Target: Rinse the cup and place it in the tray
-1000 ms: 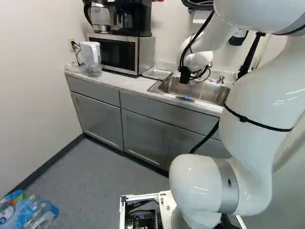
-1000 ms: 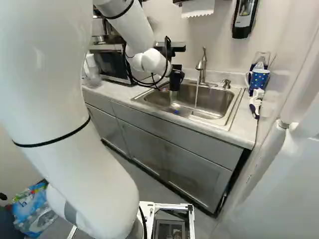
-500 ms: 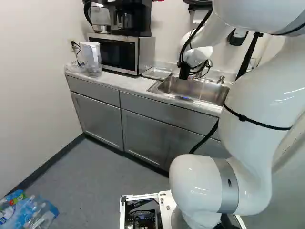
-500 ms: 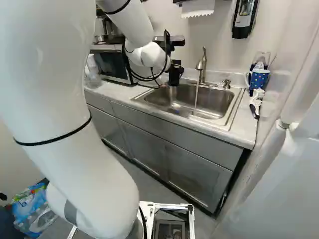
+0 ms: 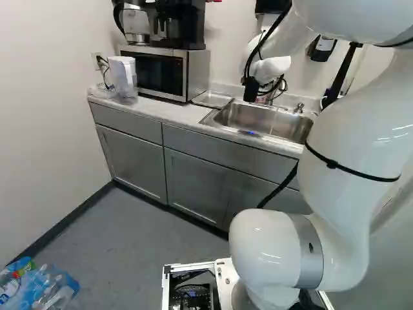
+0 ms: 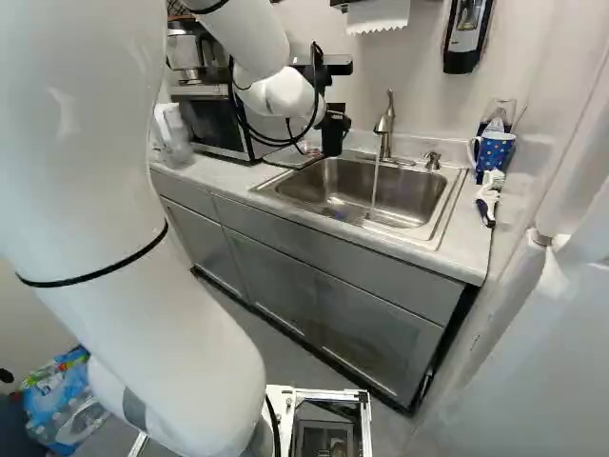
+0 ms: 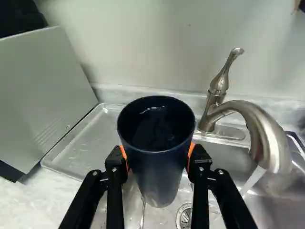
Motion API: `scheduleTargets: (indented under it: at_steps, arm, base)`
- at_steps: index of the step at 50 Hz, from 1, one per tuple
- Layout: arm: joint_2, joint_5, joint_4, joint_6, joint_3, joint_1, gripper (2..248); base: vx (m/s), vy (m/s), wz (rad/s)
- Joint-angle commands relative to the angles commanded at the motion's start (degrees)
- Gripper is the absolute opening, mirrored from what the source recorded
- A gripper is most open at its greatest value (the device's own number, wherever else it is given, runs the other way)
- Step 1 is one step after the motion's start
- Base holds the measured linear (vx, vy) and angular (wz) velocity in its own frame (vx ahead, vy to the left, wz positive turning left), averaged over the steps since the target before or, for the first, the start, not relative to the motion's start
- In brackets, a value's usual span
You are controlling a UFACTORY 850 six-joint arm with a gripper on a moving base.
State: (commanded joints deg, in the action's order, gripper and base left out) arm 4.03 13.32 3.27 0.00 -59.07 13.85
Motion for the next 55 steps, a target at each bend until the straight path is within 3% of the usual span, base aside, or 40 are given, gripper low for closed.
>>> scheduleTargets:
  at_steps: [12, 17, 55]
  arm:
    - [0.00, 0.00, 0.00, 0.00, 0.00, 0.00, 126]
    - [0.00, 0.00, 0.00, 1.40, 0.00, 0.00, 126]
    - [0.00, 0.00, 0.00, 23.50, 0.00, 0.00, 126]
  base:
    - [0.000, 0.000, 0.000]
    - [0.000, 0.000, 0.000]
    - [0.000, 0.000, 0.000]
